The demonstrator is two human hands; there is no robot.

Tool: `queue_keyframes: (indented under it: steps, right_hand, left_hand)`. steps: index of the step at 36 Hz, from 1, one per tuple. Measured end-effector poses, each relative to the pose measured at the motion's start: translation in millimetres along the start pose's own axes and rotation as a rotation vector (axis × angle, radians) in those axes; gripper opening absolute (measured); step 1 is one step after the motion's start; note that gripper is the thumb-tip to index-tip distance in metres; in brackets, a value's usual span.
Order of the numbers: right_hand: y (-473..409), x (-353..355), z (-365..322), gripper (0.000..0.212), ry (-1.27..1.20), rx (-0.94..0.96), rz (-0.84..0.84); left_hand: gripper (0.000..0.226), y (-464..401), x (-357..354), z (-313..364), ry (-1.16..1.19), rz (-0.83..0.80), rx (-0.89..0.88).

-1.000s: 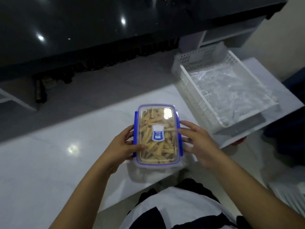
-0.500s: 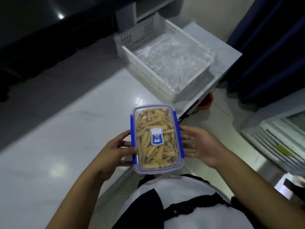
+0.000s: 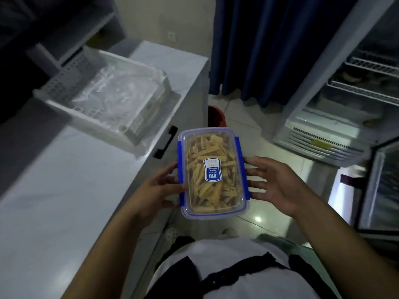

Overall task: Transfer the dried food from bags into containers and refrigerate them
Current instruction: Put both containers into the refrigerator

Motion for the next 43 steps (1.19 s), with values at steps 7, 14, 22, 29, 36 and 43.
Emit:
queue_keyframes:
  steps: [7, 14, 22, 29, 36, 43]
  right_hand:
    - [21.4, 116.7, 8.9, 0.048, -0.161, 0.026, 0.102]
    - [32.0, 204.7, 13.4, 0.046, -0.263, 0.046, 0.239]
    - [22.5, 287.9, -3.3, 0.053, -0.405, 0.026, 0.39]
    - [11.4, 354.4, -55.8, 0.05, -0.442, 0.042, 0.534]
    - [-2.4, 414.6, -107.1, 0.052, -0.462, 0.077, 0.606]
    - [-29.1, 476.5, -142.4, 0.051, -0.509, 0.095, 0.63]
  left_hand:
    - [0.065, -56.7, -111.2, -1.9, -0.091, -0.173, 0.054]
    - [0.05, -114.0, -201.3, 3.6, -0.209, -0.3, 0.144]
    - [0.051, -203.2, -290.4, 10.9, -0.344, -0.389, 0.248]
    - [0.051, -272.8, -376.8, 42.5, -0.354, -0.469, 0.313]
    - [0.057, -334.7, -454.3, 79.6, -0.398, -0.556, 0.332]
    - [0.057, -391.4, -517.8, 98.6, -0.403, -0.586, 0.366]
Point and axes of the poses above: each hand's wrist, its own y-axis away from the middle knuckle, its own x-axis out of the back of the hand, z = x × y, the point moved 9 cm from there along -y, towards the middle knuckle, and after that the axes turned 6 degrees about y, right-handed, at the moved point
